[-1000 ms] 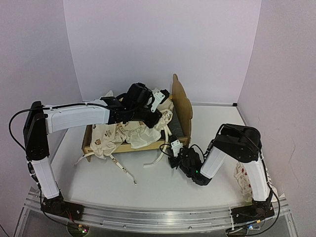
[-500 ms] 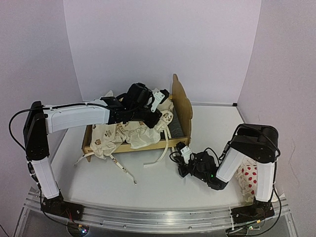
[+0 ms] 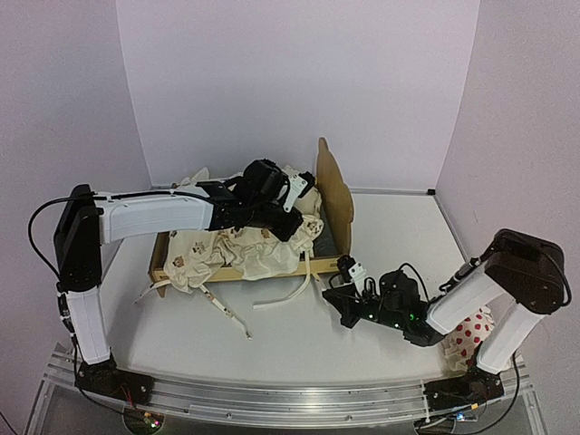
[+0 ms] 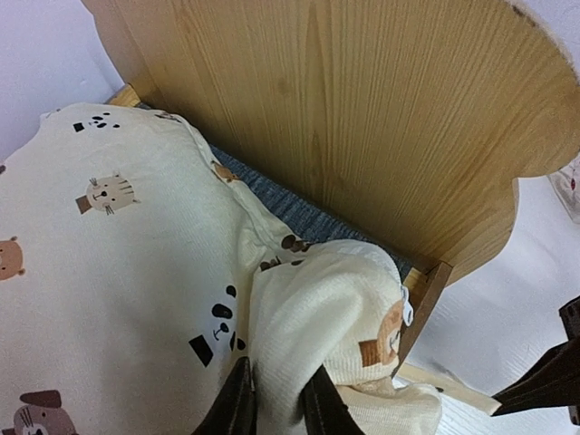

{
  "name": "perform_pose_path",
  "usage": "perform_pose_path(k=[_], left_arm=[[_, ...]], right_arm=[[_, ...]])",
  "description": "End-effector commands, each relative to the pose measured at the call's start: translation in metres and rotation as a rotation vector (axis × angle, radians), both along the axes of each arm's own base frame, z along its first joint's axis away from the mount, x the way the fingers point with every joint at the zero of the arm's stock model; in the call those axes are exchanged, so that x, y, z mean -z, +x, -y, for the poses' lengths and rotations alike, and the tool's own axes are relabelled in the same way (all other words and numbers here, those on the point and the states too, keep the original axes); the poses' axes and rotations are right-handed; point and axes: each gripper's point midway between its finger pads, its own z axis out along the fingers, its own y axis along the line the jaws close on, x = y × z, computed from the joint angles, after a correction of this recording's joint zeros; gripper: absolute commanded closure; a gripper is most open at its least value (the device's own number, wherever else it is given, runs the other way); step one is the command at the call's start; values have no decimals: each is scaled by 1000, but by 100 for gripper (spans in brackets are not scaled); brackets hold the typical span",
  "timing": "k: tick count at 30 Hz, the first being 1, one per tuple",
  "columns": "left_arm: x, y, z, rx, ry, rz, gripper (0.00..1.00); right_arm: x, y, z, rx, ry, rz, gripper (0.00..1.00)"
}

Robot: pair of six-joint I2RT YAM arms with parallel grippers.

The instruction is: Set up the pet bed

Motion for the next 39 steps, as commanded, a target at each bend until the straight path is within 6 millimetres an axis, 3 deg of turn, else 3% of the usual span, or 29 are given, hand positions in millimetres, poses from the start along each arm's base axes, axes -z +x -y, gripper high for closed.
perform_pose_path(k=[1, 3, 7, 10, 12, 16, 19, 23, 27, 32, 39], left_arm=[[-17, 3, 22, 23, -85, -43, 78], [-21, -3, 30, 43, -95, -59, 73], [-35, -16, 36, 52, -79, -62, 50], [-43, -16, 20, -10, -52, -56, 34], [-45, -11, -1, -97, -9, -38, 30], [-45, -10, -53, -263, 81, -25, 26], [-34, -15, -98, -395, 129, -65, 26], [-21, -35, -154, -539, 149, -118, 25], [-7, -62, -196, -631, 145, -176, 25], [14, -88, -224, -687, 130, -244, 25], [44, -98, -248, -768, 182, -290, 26]], right_arm=[[4, -29, 5, -77, 11, -118, 100], [6, -34, 11, -73, -3, -149, 100], [10, -49, 16, -101, -17, -238, 100], [10, -60, 19, -128, -28, -290, 100], [11, -66, 22, -135, -42, -316, 100], [12, -73, 31, -123, -73, -365, 100], [10, -77, 34, -116, -84, -405, 100], [8, -84, 37, -108, -88, -471, 100], [13, -87, 44, -76, -125, -532, 100], [18, -86, 50, -31, -163, -567, 100], [20, -86, 48, -22, -169, -595, 100]])
